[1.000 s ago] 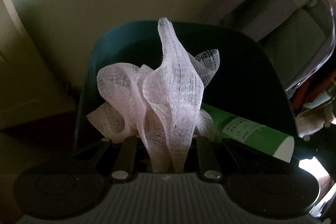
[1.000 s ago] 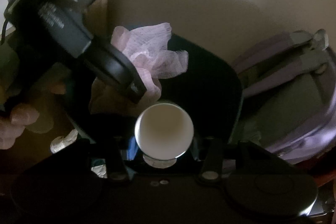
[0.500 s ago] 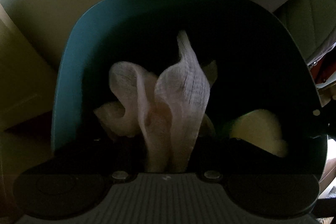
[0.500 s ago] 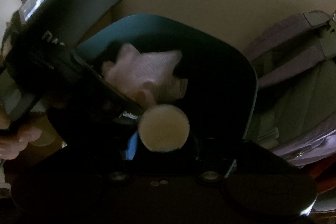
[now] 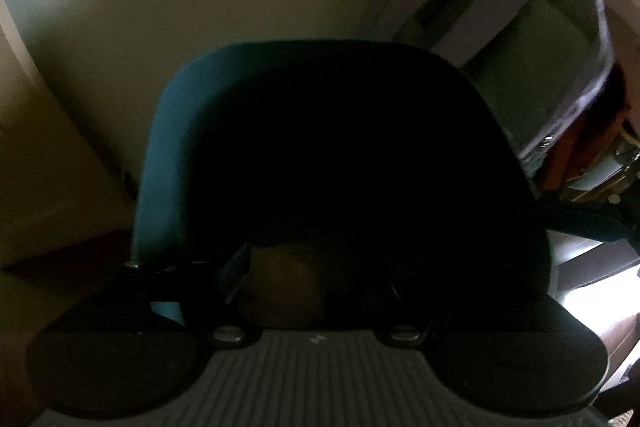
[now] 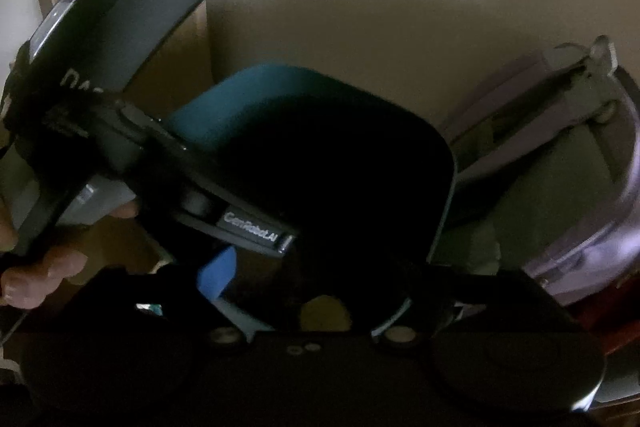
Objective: Collect trash
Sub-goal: 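Open the left gripper to drop the puff into the wastebasket, then move both tools back down toward the remaining trash on the floor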
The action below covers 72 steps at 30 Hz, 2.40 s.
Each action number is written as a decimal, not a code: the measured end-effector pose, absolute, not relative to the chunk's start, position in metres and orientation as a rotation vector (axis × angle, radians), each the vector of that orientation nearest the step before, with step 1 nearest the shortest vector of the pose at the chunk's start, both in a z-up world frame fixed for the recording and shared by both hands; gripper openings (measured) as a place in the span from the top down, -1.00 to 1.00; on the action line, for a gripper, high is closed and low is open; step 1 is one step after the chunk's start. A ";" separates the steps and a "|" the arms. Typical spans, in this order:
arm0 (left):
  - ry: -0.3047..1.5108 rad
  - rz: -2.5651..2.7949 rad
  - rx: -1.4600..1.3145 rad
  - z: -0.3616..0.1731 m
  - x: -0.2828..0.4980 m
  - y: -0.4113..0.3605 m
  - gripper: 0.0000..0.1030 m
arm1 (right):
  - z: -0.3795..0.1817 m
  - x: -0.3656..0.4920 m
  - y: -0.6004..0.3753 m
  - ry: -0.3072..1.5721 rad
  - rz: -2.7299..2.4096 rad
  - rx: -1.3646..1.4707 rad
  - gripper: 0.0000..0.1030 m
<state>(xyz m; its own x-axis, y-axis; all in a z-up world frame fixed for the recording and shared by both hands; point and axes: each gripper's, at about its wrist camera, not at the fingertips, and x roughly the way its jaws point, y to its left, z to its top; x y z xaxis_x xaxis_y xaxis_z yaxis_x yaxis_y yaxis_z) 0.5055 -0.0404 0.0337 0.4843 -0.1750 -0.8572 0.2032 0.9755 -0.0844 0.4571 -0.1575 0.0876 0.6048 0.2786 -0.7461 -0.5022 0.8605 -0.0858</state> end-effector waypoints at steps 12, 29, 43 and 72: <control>0.886 -0.219 0.075 0.093 0.420 -0.041 -0.53 | 0.131 0.373 -0.166 0.701 0.442 -0.267 -0.75; 0.751 -0.213 0.089 0.115 0.282 -0.006 -0.55 | 0.135 0.252 -0.183 0.604 0.459 -0.188 -0.80; 0.785 -0.274 0.003 0.056 0.217 0.026 -0.83 | 0.070 0.207 -0.194 0.617 0.482 -0.104 -0.85; 1.189 -0.263 0.007 -0.247 0.338 0.134 -0.95 | -0.256 0.297 -0.145 1.012 0.447 -0.328 -0.80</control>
<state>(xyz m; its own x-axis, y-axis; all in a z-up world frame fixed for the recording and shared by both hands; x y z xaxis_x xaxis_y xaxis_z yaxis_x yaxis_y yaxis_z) 0.3379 0.1339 -0.2474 0.3459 -0.1992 -0.9169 0.2066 0.9694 -0.1327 0.2970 -0.1449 -0.2556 0.4532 0.2060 -0.8673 -0.5027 0.8625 -0.0578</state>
